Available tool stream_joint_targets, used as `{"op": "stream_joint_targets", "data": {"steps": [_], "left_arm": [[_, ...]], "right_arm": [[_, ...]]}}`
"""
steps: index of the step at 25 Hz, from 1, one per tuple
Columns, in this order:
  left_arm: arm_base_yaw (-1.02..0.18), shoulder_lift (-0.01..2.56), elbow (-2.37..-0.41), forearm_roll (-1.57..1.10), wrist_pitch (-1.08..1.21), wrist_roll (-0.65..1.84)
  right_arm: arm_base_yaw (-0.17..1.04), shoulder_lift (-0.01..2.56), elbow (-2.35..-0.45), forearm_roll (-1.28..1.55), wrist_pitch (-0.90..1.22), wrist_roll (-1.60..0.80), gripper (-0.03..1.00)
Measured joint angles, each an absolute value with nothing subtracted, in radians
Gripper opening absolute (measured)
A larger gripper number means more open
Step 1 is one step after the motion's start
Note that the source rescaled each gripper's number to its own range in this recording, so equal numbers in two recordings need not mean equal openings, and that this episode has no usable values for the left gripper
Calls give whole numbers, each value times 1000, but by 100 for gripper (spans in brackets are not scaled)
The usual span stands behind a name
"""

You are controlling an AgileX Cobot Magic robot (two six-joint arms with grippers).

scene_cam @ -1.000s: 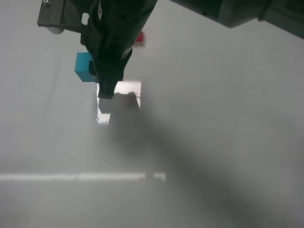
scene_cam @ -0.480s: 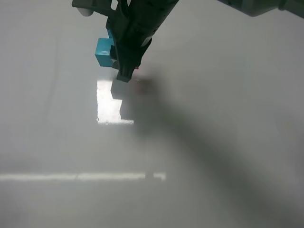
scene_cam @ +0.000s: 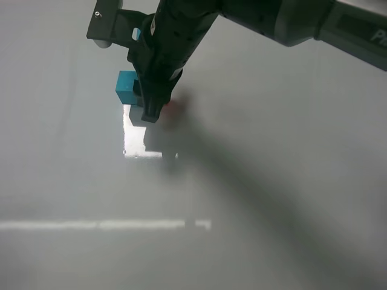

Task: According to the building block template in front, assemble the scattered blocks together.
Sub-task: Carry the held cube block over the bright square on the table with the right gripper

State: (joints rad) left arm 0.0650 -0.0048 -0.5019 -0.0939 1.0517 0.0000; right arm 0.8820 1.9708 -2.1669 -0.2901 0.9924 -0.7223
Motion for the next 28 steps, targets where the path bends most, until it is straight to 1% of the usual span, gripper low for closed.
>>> {"op": "stream_joint_targets", "data": {"steps": [28], "left_arm": [[65, -5, -502, -94, 1052, 0]], "right_arm": [[882, 1996, -2167, -285, 1009, -732, 4]]}}
